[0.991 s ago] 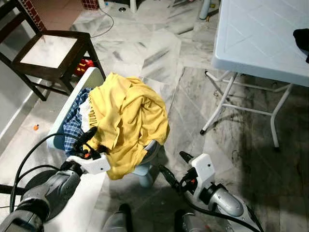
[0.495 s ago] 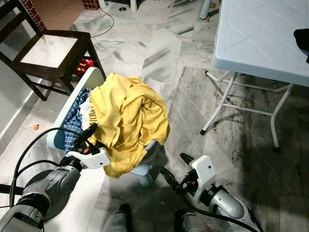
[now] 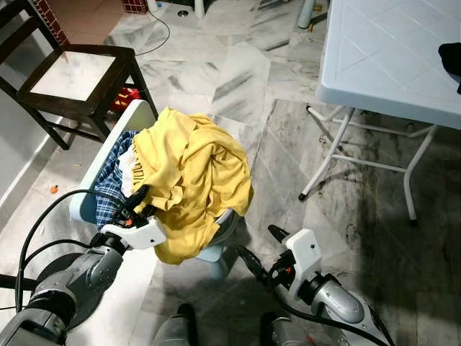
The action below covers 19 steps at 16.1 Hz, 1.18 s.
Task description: Hang hanger
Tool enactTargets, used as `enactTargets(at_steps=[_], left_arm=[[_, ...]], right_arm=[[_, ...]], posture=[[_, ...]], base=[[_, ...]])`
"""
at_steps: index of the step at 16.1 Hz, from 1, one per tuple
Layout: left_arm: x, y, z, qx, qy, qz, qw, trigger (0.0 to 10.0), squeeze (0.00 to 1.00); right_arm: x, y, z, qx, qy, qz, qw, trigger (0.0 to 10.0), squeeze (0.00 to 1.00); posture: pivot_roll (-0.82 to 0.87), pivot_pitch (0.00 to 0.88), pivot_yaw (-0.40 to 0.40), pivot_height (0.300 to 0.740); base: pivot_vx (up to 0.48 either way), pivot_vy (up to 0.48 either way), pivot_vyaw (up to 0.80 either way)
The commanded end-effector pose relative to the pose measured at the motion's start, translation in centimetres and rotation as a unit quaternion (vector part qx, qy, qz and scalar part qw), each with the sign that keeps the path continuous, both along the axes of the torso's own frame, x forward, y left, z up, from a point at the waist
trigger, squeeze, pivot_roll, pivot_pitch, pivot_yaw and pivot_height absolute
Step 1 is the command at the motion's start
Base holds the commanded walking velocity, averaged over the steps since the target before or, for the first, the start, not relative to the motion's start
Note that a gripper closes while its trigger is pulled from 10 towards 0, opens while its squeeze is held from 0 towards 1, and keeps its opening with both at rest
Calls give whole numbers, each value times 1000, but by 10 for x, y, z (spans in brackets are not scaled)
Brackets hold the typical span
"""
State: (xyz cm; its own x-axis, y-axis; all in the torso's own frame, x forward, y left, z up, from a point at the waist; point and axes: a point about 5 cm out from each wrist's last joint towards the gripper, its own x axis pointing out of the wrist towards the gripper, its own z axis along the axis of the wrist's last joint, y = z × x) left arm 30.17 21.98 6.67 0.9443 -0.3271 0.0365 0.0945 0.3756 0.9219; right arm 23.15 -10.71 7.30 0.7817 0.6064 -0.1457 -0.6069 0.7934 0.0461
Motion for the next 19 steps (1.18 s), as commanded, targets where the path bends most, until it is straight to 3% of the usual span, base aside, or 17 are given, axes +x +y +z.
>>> enactTargets(at_steps=[1, 7, 14, 16, 17, 18, 19], left_arm=[[-4, 2, -4, -10, 13, 3, 1000, 0, 0], [-3, -13, -4, -54, 20, -8, 998, 0, 0], [0, -39, -4, -134, 38, -18, 990, 0, 0], [0, -44, -3, -164, 48, -20, 985, 0, 0], [2, -53, -1, -190, 58, -32, 979, 0, 0], [6, -73, 7, -242, 73, -64, 965, 0, 0], [7, -77, 9, -255, 74, -70, 962, 0, 0]], right_arm=[[-4, 2, -4, -4, 11, 7, 1000, 10000, 0], [-5, 2, -6, -5, 12, 3, 1000, 10000, 0], [-3, 0, -6, -8, 11, 2, 1000, 10000, 0], [-4, 0, -6, -8, 10, 1, 1000, 10000, 0], [-4, 0, -5, -8, 10, 0, 1000, 10000, 0], [-3, 1, -5, -9, 9, 1, 1000, 10000, 0], [-3, 1, -5, -9, 9, 1, 1000, 10000, 0]], posture=[[-8, 293, 24, 740], [-15, 289, 33, 740], [-17, 286, 30, 740], [-17, 287, 33, 740], [-16, 287, 30, 740], [-16, 286, 29, 740], [-16, 286, 29, 740]], base=[[0, 0, 0], [0, 0, 0], [0, 0, 0], [0, 0, 0], [0, 0, 0], [0, 0, 0], [0, 0, 0]])
